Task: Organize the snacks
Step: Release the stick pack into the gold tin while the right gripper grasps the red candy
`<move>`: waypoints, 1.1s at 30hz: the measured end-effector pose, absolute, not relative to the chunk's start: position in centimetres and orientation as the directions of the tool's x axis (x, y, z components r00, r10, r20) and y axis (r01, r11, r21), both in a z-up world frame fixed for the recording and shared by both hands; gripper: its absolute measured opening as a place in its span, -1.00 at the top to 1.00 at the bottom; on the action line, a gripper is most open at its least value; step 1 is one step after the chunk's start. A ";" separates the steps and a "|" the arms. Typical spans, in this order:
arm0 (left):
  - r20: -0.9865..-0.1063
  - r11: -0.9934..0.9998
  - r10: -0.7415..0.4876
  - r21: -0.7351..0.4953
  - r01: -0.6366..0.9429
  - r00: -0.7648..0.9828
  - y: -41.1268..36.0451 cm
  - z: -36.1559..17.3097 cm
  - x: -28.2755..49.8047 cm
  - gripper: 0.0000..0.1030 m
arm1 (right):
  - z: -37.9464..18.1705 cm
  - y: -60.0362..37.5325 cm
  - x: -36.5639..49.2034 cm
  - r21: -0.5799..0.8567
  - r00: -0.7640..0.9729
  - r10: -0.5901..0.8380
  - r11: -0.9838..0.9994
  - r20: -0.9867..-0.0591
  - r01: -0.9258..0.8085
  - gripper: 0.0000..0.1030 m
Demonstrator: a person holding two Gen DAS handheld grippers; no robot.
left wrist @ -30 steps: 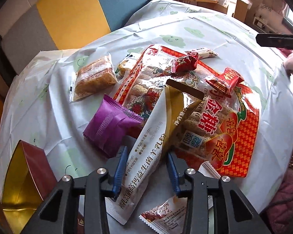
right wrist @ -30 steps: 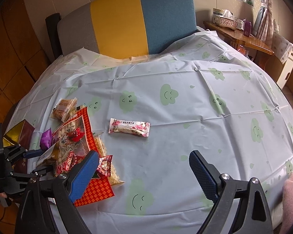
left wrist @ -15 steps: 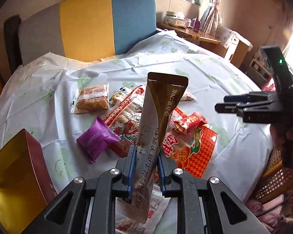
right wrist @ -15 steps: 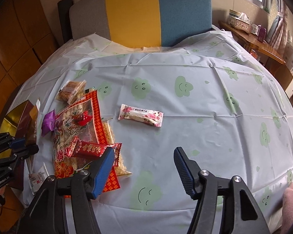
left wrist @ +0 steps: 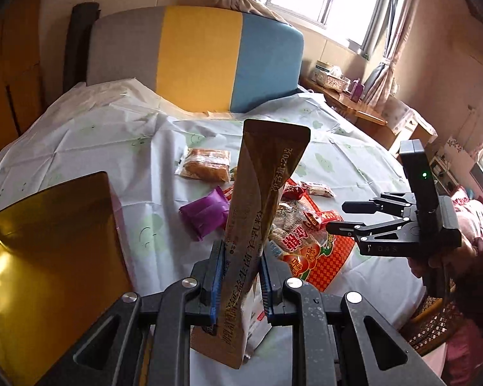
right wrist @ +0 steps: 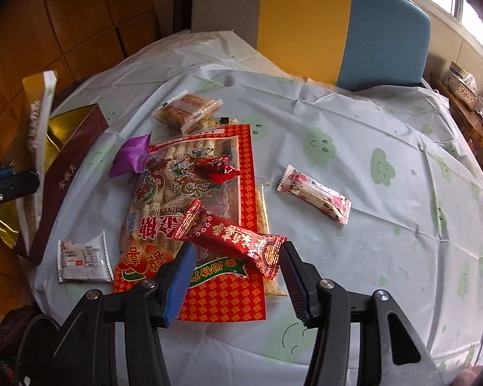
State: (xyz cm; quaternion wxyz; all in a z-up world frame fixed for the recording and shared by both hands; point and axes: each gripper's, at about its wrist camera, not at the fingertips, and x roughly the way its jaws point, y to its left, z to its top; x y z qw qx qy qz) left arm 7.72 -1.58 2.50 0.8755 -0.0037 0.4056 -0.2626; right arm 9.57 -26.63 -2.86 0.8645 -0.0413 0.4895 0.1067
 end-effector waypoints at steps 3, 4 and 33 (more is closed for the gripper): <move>-0.713 0.885 -0.449 -0.274 0.376 0.539 1.4 2.4 7.7 0.60 | -3.3 -25.8 10.2 -0.012 0.496 0.128 0.963 -0.859 -0.270 -0.16; -0.714 0.891 -0.446 -0.298 0.342 0.539 2.5 2.3 7.9 0.60 | -3.4 -25.6 10.4 -0.025 0.494 0.122 0.959 -0.861 -0.282 -0.18; -0.788 0.968 -0.004 -0.158 -0.195 0.616 13.9 -0.5 11.4 -0.36 | -4.9 -24.3 10.7 -0.131 0.489 0.075 0.918 -0.869 -0.373 0.49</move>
